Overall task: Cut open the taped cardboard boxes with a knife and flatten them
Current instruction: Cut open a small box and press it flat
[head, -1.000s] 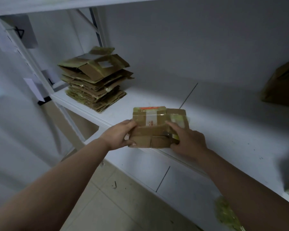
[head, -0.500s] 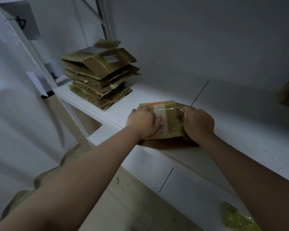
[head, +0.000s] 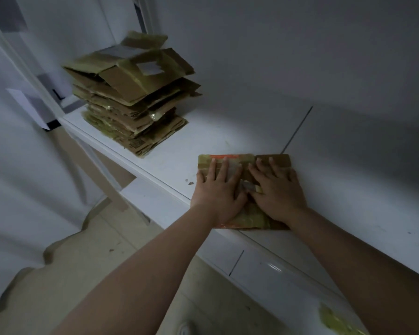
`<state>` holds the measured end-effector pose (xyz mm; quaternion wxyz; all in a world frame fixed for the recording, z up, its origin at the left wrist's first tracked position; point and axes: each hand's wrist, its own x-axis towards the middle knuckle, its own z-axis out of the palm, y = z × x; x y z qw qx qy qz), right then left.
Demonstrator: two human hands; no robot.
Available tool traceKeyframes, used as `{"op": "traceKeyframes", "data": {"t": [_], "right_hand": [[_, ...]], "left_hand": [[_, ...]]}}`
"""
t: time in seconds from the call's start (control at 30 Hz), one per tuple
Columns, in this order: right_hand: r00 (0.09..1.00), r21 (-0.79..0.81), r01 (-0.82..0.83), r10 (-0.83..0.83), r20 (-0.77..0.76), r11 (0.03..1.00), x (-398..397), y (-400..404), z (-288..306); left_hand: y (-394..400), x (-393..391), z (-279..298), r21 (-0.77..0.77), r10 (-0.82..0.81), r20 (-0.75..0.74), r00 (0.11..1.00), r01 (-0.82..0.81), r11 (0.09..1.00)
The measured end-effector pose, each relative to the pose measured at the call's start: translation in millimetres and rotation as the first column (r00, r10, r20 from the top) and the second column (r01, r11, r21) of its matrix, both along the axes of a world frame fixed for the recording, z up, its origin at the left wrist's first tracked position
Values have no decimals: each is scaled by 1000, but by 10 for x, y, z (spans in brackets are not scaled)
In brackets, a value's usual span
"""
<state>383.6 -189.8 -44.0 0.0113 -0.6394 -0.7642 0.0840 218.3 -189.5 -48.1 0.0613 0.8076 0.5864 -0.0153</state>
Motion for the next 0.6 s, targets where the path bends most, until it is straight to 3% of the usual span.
{"op": "traceKeyframes", "data": {"t": [0.13, 0.27, 0.4, 0.6], "right_hand": [[999, -34, 24, -25, -34, 999, -9, -15, 35], [998, 9, 49, -48, -39, 999, -23, -70, 21], [998, 29, 38, -40, 46, 999, -70, -93, -2], [1000, -29, 19, -18, 23, 999, -26, -54, 51]], "left_hand": [[-68, 56, 45, 20, 41, -36, 999, -41, 999], [-197, 112, 41, 34, 189, 4, 982, -189, 981], [-202, 64, 9, 47, 185, 85, 979, -190, 981], [-176, 17, 64, -1, 135, 83, 987, -136, 991]]}}
